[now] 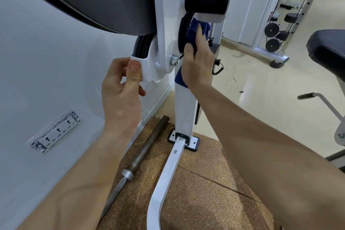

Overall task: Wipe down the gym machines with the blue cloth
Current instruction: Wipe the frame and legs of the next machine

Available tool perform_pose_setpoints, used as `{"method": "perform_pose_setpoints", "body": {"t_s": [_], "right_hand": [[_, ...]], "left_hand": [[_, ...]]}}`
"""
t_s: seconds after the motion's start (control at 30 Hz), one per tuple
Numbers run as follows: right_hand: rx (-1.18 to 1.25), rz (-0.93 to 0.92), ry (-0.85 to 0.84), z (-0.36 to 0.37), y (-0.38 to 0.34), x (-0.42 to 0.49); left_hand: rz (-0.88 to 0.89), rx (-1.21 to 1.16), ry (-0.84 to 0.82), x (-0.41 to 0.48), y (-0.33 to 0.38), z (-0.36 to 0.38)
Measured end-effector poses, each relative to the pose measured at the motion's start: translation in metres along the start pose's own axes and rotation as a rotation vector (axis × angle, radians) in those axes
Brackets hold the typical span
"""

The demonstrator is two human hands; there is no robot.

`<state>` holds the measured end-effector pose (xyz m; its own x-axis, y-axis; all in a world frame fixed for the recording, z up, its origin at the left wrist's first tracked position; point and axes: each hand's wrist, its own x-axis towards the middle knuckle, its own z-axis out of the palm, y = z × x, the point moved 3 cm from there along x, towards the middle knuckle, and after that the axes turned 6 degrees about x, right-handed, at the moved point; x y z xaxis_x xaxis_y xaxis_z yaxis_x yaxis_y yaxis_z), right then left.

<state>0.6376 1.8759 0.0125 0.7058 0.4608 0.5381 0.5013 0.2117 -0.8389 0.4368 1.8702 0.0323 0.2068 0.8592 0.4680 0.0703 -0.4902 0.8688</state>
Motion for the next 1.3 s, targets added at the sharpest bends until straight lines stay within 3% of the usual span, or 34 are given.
{"method": "perform_pose_setpoints", "body": {"t_s": [0.37,0.6,0.87,1.03,1.2,1.3], "right_hand": [[-0.013,0.11,0.147,0.01,0.012,0.001],[-0.07,-0.036,0.1,-0.002,-0.009,0.017],[-0.068,0.188,0.03,-0.003,0.018,-0.016],[-0.02,0.248,0.078,-0.004,-0.007,0.011],[-0.11,0.267,-0.028,-0.006,0.006,-0.012],[-0.119,0.251,0.023,-0.011,-0.007,0.01]], "left_hand": [[-0.013,0.053,0.025,-0.003,0.001,-0.002],[0.004,0.079,0.043,-0.004,-0.001,-0.002],[0.024,0.085,0.047,-0.003,-0.002,-0.001],[0.006,0.065,0.072,-0.005,-0.002,0.0],[-0.035,0.042,0.068,-0.006,0.0,0.0],[-0.045,0.049,0.023,-0.003,0.0,-0.003]]}}
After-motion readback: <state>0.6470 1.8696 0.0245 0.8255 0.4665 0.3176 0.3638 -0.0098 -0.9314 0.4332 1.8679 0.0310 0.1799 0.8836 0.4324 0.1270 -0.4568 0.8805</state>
